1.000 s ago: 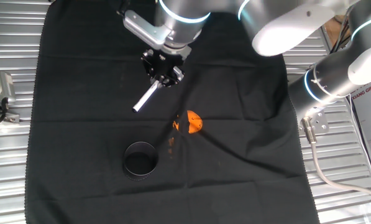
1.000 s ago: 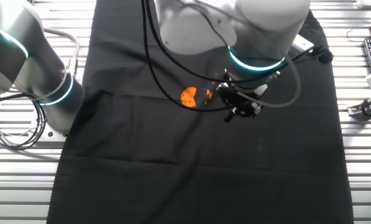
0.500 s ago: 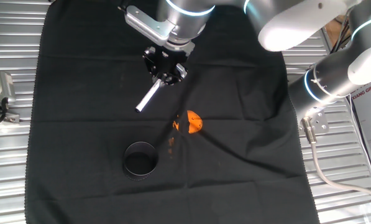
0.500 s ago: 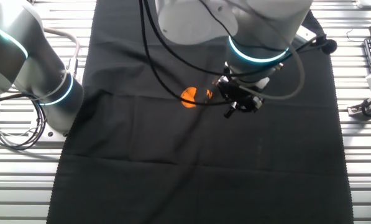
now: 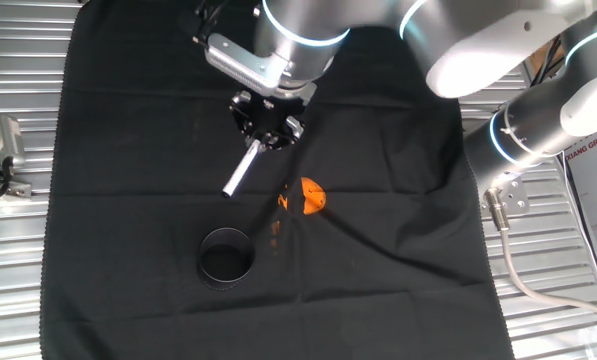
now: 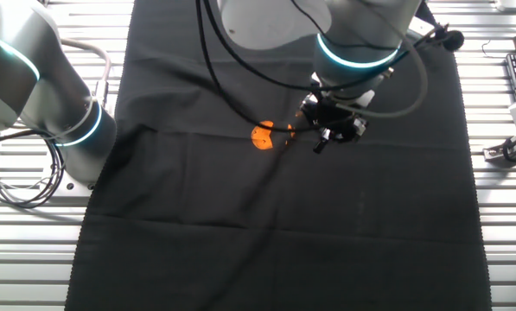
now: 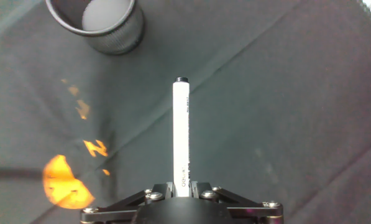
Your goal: Put the pen into the pen holder
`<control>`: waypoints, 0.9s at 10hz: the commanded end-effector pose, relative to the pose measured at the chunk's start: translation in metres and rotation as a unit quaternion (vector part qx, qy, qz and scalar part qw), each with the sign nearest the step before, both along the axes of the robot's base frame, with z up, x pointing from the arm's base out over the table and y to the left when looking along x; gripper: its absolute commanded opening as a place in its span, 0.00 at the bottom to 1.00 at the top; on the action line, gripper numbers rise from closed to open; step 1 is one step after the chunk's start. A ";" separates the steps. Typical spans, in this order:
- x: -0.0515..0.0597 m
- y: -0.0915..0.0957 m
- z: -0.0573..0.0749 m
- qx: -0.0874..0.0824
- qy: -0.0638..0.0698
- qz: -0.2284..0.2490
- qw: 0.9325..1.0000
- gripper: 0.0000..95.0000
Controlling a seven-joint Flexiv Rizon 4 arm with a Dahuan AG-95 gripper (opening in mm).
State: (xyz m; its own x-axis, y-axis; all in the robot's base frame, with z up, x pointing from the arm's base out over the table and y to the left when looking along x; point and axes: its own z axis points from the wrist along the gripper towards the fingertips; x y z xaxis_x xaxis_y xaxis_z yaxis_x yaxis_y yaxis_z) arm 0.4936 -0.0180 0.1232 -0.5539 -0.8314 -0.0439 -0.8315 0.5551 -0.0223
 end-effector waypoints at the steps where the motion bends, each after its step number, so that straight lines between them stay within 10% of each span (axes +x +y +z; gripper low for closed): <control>1: -0.002 0.006 0.005 -0.002 0.002 0.002 1.000 0.00; 9: -0.001 0.038 0.007 0.000 0.003 0.002 1.000 0.00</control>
